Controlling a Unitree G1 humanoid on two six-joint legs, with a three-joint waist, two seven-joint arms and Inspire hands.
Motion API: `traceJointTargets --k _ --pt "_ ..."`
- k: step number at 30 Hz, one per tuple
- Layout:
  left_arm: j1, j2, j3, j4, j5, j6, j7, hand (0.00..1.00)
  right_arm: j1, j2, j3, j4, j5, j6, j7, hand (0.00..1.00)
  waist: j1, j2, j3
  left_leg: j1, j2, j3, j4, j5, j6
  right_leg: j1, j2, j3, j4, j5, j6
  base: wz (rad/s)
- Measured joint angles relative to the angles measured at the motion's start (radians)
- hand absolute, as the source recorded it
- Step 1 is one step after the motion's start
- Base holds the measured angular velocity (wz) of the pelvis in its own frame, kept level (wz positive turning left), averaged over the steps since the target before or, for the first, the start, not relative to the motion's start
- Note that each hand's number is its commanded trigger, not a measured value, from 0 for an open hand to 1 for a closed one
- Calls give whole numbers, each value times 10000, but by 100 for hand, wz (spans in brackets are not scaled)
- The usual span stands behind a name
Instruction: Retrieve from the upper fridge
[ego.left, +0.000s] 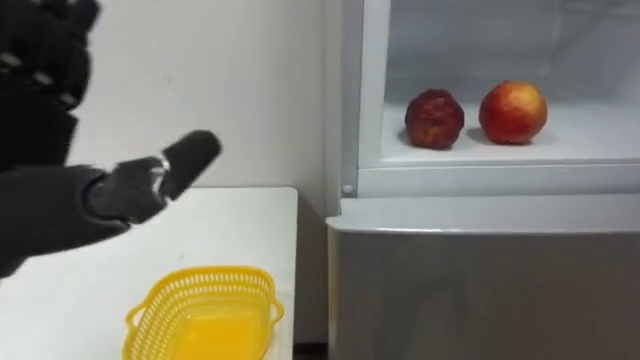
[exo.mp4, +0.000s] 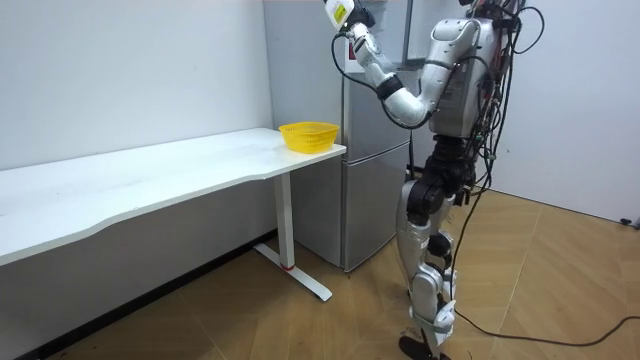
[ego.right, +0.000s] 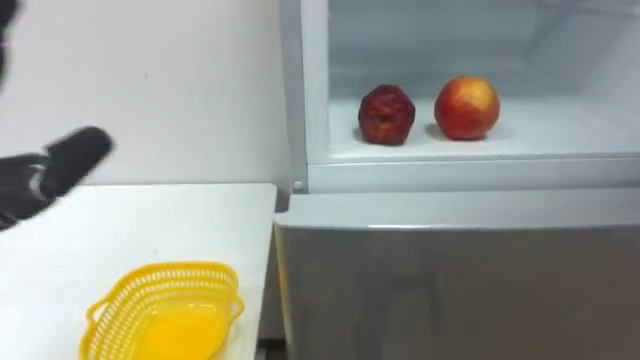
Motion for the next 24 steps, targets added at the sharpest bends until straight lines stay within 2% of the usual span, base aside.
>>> traceJointTargets --k 4,7,8,9,10,11,13,14,17,22,24 --pt "567 0 697 262 374 -215 1364 0 189 -16 -163 -59 60 27 7 0 202 100 19 -3 -33 -122 -5 -2 0 -36 -34 -34 124 -73 24 9" --pt "1185 -9 1035 834 909 -272 2399 0 236 -7 -315 -75 92 224 5 0 176 169 13 -73 -67 -286 -31 -7 4 -90 -110 -243 231 -92 50 18" --pt "1612 -26 1005 1207 1073 -388 2672 0 232 -6 -270 -91 151 280 11 0 195 147 6 -69 -76 -329 -76 -10 6 -113 -125 -284 302 -112 47 9" --pt "2168 -112 1004 1639 1239 -398 2874 0 235 -6 -261 -99 154 368 19 0 229 193 -22 -31 -77 -333 -89 -10 6 -103 -124 -284 332 -112 43 4" --pt "2451 -175 1001 1866 1300 -377 2965 0 240 -5 -261 -102 152 413 20 0 224 200 -20 -11 -76 -334 -91 -11 6 -87 -122 -286 340 -115 40 0" --pt "2915 -377 984 2255 1403 -278 3213 0 201 1 -256 -129 139 429 20 0 206 207 -22 4 -75 -358 -89 -11 5 -83 -119 -293 371 -121 29 0" --pt "3426 -574 932 2776 1545 -189 3681 0 162 -2 -238 -134 112 445 25 0 186 169 -2 -6 -73 -445 -77 -12 2 -92 -123 -339 407 -136 7 6" --pt "3680 -657 912 3328 1739 -206 3894 0 147 -30 -239 -134 137 452 31 0 187 118 22 -17 -74 -543 -86 -15 -3 -68 -141 -415 400 -141 -1 13" --pt "4034 -791 559 4781 2067 -190 4459 0 129 -129 -248 -157 228 582 156 0 172 83 18 -52 -69 -665 -94 -18 -8 42 -157 -530 274 -137 0 16" --pt "4062 -861 -188 7764 1852 -189 4913 0 53 -180 -197 -315 255 629 365 0 220 80 20 -8 -69 -738 -88 -17 -6 77 -158 -571 273 -156 2 4" --pt "4050 -883 -767 9765 1845 -226 4848 0 116 -164 -188 -444 256 630 398 0 189 77 23 68 -69 -763 -177 -16 -5 109 -149 -564 270 -193 10 -2"
